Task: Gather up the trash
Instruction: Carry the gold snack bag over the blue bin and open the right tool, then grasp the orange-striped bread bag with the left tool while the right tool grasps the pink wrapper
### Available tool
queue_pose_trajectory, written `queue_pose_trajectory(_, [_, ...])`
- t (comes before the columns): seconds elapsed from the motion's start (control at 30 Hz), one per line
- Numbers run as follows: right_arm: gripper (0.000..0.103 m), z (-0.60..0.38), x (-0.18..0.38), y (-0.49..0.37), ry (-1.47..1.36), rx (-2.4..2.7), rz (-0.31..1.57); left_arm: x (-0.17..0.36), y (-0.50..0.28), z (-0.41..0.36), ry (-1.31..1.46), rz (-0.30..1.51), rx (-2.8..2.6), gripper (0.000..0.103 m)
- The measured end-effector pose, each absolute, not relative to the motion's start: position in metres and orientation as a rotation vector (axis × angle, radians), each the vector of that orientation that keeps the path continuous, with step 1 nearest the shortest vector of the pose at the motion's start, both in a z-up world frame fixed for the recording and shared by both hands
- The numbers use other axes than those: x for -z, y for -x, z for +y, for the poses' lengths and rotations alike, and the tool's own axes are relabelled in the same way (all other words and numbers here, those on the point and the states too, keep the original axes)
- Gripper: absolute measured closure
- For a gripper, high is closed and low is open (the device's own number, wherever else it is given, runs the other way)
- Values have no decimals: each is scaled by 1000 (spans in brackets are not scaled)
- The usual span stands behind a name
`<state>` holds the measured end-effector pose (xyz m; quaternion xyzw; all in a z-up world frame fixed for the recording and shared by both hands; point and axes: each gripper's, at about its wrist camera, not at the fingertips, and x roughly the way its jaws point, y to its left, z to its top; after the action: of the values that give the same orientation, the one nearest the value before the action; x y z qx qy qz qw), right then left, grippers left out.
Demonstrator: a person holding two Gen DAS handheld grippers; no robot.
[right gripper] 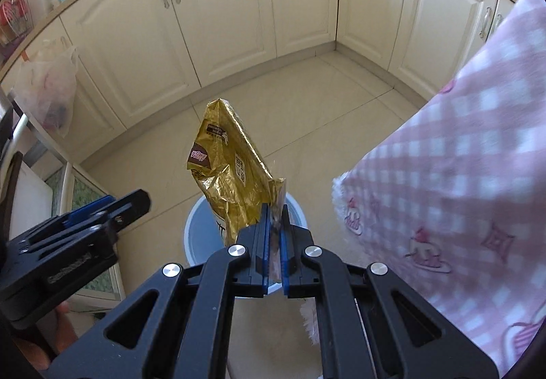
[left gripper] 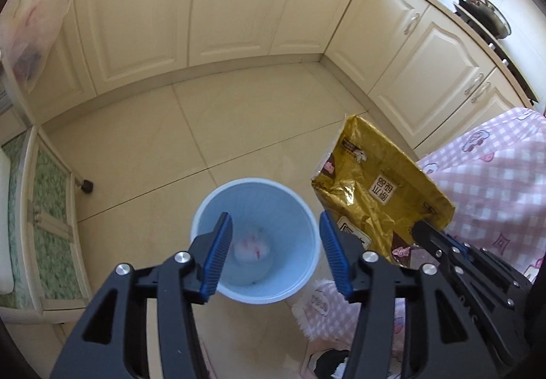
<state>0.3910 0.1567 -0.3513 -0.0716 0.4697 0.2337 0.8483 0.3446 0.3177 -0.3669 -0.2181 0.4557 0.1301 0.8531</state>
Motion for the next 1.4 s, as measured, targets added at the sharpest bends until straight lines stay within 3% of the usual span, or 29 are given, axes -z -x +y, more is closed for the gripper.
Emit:
queue_pose_trajectory(0.27, [99,184,367,-402,124,-523,1032,375,-330,340,484,940,-328,46])
queue_pose_trajectory(0.4, [94,195,368,-407,97,-544,1021,374,-328,347,490,936,-351,45])
queue_pose_trajectory(0.43, [91,198,368,-409,90,-548,1014,373,-327,349,491,929,-356,43])
queue_pose_trajectory(0.5, [73,201,365,-410,98,-549,996,370,-325,350,497,917,-361,40])
queue_pose_trajectory(0.63, [68,200,351,-405,126,-540,953,359,-323,347,485,908,-362,40])
queue_pose_trajectory(1.03, [66,105,230,-340,111,-490,709,256,-283,283,445,753,-219,40])
queue_pose_trajectory(1.4, [58,-47,129,-260,21,-334,481,148,-248,134,305,607,30,36])
